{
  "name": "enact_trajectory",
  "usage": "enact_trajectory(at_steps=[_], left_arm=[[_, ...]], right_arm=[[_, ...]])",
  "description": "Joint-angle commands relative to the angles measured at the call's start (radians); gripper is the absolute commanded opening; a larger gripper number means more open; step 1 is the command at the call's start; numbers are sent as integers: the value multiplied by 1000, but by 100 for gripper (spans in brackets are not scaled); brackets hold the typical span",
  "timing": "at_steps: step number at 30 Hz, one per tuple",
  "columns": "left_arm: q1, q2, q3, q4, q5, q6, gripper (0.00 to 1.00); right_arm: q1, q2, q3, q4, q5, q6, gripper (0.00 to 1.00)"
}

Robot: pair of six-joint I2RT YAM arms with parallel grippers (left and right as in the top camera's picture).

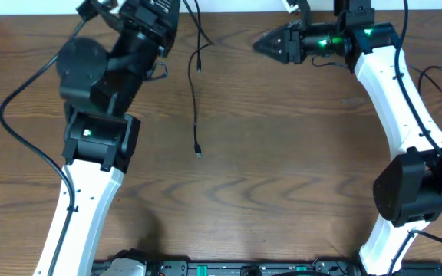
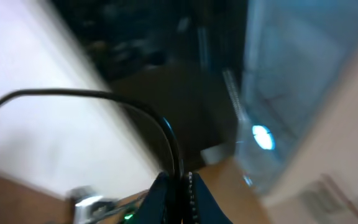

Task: Untangle cables

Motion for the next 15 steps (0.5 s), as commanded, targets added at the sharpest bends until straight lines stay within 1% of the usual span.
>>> enact_trajectory(at_steps=[1,4,5,6,11,15], left_arm=[[2,-8,12,109,20,-106,7],[-4,-9,12,205,19,-127,7],[-5,-9,12,229,19,-127,8],[-5,-10,12,240,19,-128,8],[-5,-11,12,244,20,-172,7],[-5,-11,12,244,20,-172,7]], right_arm=[[12,13,0,34,-196,-132,56],[29,30,0,96,-215,-151,60],[35,35,0,121,-215,-151,63],[45,41,0,155,-220,-152,65],[107,58,0,281,-233,-251,66],[155,74,0,360,-251,-270,63]])
